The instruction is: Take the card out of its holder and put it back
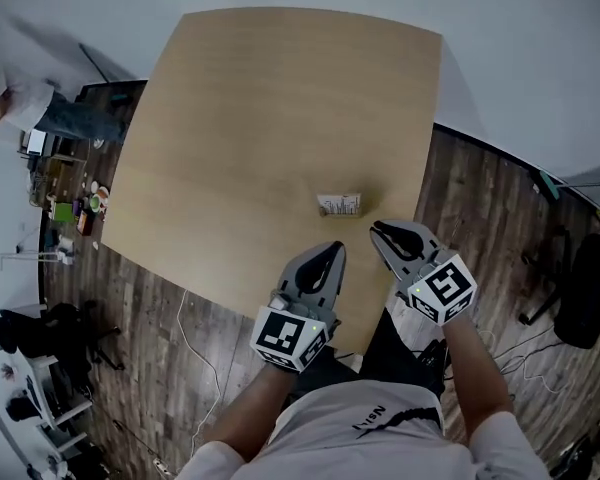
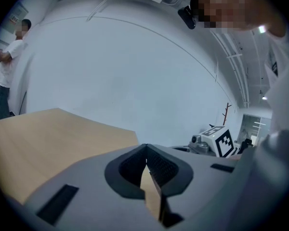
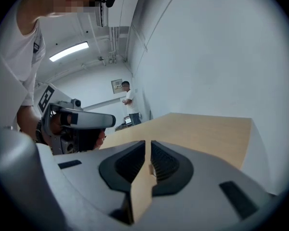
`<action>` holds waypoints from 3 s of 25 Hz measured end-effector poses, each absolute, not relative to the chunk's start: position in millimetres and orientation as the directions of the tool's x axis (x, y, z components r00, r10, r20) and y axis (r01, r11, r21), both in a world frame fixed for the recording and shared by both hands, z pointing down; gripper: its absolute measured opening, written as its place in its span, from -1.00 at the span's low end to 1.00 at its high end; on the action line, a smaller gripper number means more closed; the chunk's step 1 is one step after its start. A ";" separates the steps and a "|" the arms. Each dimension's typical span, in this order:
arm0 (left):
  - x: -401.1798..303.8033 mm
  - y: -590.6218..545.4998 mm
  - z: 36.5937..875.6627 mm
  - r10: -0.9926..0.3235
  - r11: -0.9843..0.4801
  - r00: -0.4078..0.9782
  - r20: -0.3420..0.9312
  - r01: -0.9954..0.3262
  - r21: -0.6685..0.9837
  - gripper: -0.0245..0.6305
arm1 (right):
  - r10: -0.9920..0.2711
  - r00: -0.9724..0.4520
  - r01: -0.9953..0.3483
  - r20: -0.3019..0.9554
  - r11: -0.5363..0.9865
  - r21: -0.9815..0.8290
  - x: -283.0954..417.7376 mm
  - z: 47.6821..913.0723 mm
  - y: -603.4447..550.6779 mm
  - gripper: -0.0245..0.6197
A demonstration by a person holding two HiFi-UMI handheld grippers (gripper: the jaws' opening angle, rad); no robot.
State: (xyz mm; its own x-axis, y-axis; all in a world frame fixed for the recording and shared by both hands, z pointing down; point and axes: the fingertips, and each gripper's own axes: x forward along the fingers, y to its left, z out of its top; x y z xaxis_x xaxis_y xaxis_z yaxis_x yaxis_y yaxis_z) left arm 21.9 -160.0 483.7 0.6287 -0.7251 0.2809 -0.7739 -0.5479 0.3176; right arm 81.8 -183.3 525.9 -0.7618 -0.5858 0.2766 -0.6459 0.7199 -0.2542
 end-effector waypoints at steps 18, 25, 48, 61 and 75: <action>23.2 -182.0 566.8 -0.745 -0.383 0.510 0.430 -0.855 0.351 -0.88 | -0.261 -0.888 -0.375 0.380 0.887 -0.268 53.1 651.9 -223.9 -0.67; 18.2 -177.2 577.4 -0.744 -0.356 0.490 0.455 -0.866 0.352 -0.88 | -0.190 -0.920 -0.289 0.343 0.920 -0.265 41.6 648.2 -224.0 -0.79; 9.2 -165.7 537.3 -0.742 -0.438 0.552 0.380 -0.829 0.347 -0.88 | -0.350 -0.895 -0.409 0.275 0.892 -0.194 50.0 568.9 -234.0 -0.84; 9.8 -135.5 473.2 -0.700 -0.559 0.640 0.315 -0.767 0.315 -0.88 | -0.554 -0.806 -0.591 0.210 0.776 -0.220 69.3 467.6 -201.6 -0.84; -7.0 -84.9 373.5 -0.658 -0.660 0.720 0.219 -0.692 0.292 -0.88 | -0.671 -0.727 -0.686 0.149 0.694 -0.219 60.9 358.8 -133.7 -0.84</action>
State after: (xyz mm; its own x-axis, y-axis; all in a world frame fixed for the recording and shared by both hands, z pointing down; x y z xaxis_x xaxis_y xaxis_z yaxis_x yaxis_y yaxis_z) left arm -7.0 -84.9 373.5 0.7202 -0.6582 0.2193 -0.6921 -0.6601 0.2920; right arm 60.9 -133.7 358.8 -0.7266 -0.6706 0.1494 -0.6857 0.6943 -0.2186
